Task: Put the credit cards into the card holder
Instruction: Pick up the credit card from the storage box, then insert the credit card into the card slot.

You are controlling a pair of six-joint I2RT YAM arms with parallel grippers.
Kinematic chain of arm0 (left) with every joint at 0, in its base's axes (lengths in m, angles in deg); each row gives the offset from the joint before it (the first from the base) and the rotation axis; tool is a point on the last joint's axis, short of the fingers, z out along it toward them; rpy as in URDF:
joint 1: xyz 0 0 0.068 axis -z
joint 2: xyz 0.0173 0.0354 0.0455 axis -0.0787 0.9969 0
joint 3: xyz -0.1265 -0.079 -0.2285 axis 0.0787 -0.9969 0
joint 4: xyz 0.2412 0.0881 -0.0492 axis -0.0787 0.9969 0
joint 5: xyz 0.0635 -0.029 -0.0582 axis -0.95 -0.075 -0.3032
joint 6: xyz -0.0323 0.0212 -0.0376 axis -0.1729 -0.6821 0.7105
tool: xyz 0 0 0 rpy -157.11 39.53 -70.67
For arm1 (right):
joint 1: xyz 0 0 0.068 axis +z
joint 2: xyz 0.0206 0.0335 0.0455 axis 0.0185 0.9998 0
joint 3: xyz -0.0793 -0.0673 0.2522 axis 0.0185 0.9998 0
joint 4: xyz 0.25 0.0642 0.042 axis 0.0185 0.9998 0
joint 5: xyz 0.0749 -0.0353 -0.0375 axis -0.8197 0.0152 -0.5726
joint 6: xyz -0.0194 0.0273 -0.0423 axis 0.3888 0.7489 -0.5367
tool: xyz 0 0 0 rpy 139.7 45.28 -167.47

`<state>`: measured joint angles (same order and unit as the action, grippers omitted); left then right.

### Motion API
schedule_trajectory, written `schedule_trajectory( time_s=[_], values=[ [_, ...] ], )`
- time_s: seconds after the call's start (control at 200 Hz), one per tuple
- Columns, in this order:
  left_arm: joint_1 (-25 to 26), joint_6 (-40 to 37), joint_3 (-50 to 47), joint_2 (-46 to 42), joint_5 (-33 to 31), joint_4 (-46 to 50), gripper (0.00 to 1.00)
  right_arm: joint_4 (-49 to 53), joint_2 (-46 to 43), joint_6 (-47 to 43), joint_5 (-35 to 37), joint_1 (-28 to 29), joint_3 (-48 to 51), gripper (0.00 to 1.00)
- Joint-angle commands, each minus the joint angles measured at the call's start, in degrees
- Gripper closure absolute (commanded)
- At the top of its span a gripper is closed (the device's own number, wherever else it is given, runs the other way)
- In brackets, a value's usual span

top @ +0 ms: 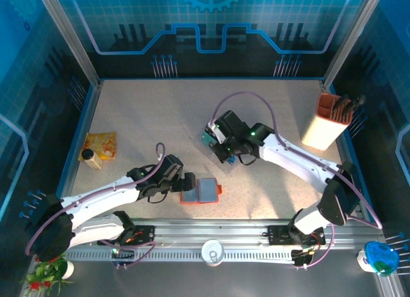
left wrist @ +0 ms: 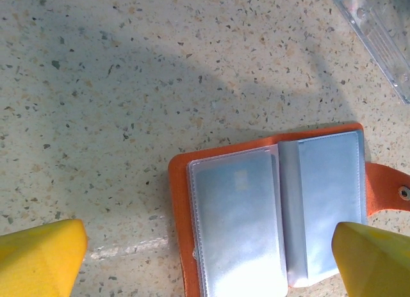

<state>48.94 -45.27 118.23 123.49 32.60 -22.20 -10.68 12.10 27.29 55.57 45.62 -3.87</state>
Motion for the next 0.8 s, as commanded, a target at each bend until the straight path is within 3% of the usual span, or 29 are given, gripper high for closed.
schedule_trajectory(
  time_s=[0.0, 0.265, 0.475, 0.795],
  values=[
    [0.24, -1.58, 1.56, -0.8, -0.89, 1.92, 0.01, -4.89, -4.44, 5.96, -4.97, 0.26, 4.32, 1.0],
    [0.8, -0.7, 0.15, -0.07, -0.25, 2.0, 0.01, -28.35, -14.36, 23.83, -10.42, 2.57, 23.76, 1.0],
    [3.36, 1.9, -1.82, 0.57, -3.38, 3.51, 0.01, -44.35, -16.17, 33.65, -6.34, 7.14, 36.54, 1.0],
    [4.93, 5.47, -4.71, 1.64, -6.37, 5.54, 0.01, -59.16, -14.65, 41.04, 0.18, 12.13, 45.8, 1.0]
  ],
)
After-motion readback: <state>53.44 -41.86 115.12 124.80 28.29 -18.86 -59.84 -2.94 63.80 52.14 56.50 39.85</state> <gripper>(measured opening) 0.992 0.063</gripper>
